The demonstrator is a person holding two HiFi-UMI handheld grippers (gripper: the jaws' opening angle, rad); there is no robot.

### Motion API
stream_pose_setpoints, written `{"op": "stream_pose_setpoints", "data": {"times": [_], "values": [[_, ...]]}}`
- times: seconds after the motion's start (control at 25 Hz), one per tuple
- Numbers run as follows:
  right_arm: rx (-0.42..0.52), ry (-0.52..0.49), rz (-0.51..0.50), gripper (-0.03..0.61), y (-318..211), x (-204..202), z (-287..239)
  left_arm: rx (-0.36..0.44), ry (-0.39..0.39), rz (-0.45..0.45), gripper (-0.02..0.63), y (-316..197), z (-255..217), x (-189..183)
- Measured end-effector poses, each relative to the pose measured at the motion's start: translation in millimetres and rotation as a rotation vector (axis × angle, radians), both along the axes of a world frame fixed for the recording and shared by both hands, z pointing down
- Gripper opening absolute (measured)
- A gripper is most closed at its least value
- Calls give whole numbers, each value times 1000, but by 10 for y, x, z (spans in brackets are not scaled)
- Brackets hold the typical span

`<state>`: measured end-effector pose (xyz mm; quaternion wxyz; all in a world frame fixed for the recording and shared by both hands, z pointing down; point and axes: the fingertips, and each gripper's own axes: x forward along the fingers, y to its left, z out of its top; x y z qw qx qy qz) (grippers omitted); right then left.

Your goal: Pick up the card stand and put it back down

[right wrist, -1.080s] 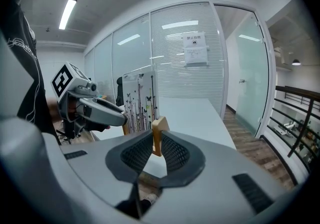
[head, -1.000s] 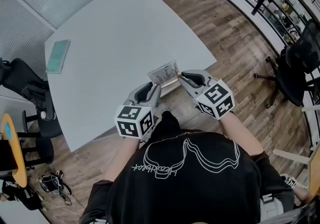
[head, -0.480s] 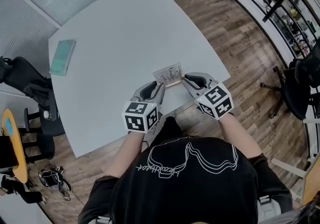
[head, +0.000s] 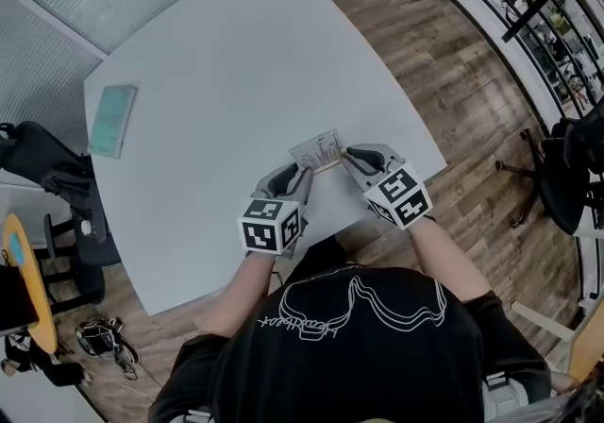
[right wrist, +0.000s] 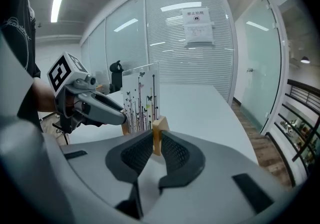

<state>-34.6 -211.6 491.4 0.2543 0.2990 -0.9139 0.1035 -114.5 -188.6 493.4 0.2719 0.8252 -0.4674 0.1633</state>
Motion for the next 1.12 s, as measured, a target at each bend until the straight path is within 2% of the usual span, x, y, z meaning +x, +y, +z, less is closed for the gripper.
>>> {"op": "stream_pose_setpoints", "data": {"times": [0.2,0.48,0.76,1.12], "values": [[-31,16,-2,58,-136,-31,240,-35,-2,-14,115,-142,214,-32],[-77,19,11,57,-264,-33,489,-52,-54,8,115,-285,442,-34],[-86,51,-17,58,-327,-61,640,-63,-42,-21,115,-339,571,-58],[-116,23,-15,66,-344,-100,653,-50,-30,-26,117,-353,577,-92]]}}
